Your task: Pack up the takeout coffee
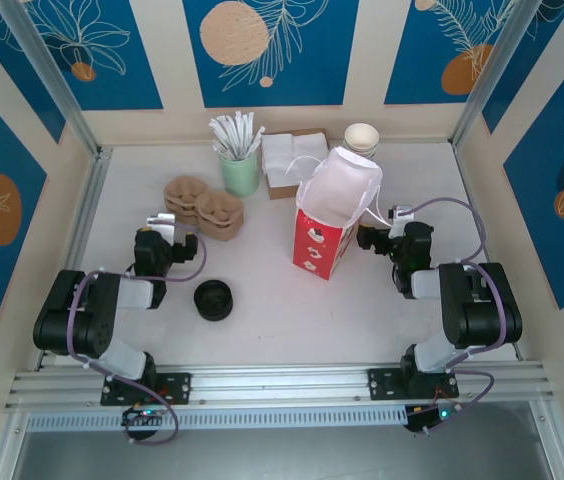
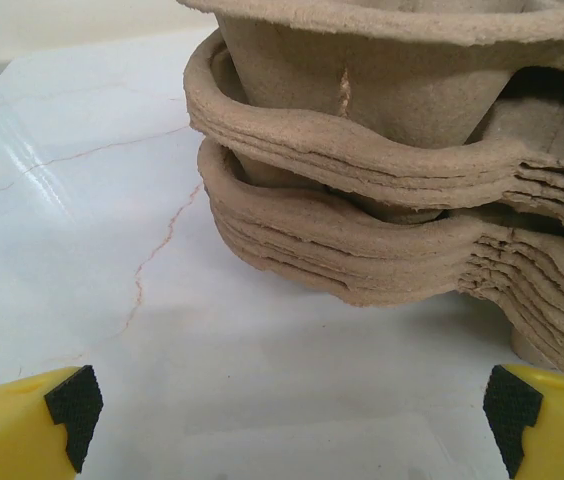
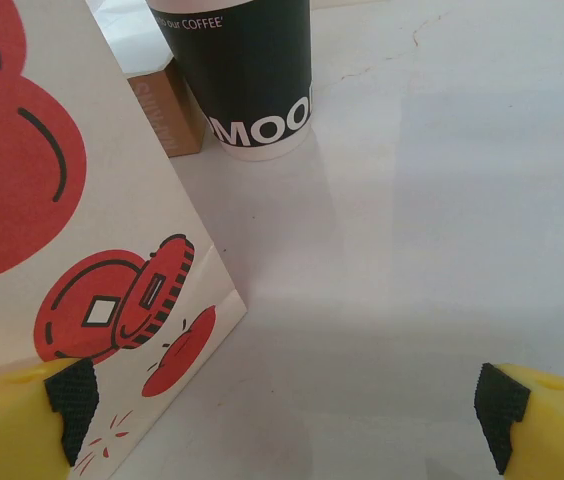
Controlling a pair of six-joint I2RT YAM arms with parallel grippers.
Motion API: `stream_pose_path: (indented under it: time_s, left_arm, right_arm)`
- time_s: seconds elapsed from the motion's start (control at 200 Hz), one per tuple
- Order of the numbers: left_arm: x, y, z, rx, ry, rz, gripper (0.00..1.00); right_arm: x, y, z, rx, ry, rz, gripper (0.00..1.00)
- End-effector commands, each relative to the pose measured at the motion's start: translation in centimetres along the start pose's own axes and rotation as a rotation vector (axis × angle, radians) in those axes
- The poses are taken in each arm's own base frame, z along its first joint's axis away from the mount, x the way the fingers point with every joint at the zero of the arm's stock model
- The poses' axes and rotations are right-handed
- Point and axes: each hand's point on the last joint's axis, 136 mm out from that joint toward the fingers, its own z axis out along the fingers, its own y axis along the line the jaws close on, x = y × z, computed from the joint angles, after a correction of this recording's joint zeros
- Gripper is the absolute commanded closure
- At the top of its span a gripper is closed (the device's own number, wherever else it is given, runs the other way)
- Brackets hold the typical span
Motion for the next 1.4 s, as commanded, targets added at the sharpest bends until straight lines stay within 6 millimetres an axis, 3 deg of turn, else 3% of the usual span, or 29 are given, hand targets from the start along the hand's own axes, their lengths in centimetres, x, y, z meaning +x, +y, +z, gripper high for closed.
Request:
stream_pose_path:
  time_s: [0.0, 0.555, 0.66, 0.755, 0.935, 1.13, 1.27, 1.39]
  left_arm:
    - [-0.9, 0.3, 0.3, 0.004, -0.022, 0.004, 0.01]
    - [-0.9, 0.3, 0.2, 0.003, -0.026, 0.005, 0.01]
    - [-1.8, -0.2, -0.3, 0.033, -0.024, 0.023, 0.01]
    - [-3.3, 0.9, -1.2, -0.025, -0.016, 0.004, 0.01]
    - [-7.2, 2.3, -4.9, -0.08, -0.068, -0.025, 0.01]
    - [-12.7, 5.2, -11.8, -0.196, -0.183, -0.159, 0.01]
    - [-14.6, 7.0, -15.5, -0.268, -0.162, -0.301, 0.01]
    - [-15.3, 7.6, -17.0, -0.3, -0.087, -0.393, 0.01]
  right_arm:
    - [-1.7, 0.3, -0.1, -0.012, -0.048, -0.031, 0.01]
    - [-1.8, 0.2, -0.2, -0.016, -0.051, -0.025, 0.01]
    - [-2.7, -0.2, -0.6, -0.008, -0.05, 0.003, 0.01]
    - [-3.7, -0.4, -1.4, 0.009, -0.027, 0.029, 0.01]
    - [-5.9, -1.2, -4.2, 0.076, -0.011, 0.055, 0.01]
    - [-7.4, -3.7, -7.6, 0.238, 0.067, 0.118, 0.01]
    - [-9.6, -4.9, -10.0, 0.309, 0.057, 0.132, 0.01]
    - [-11.8, -6.0, -11.6, 0.355, 0.071, 0.177, 0.01]
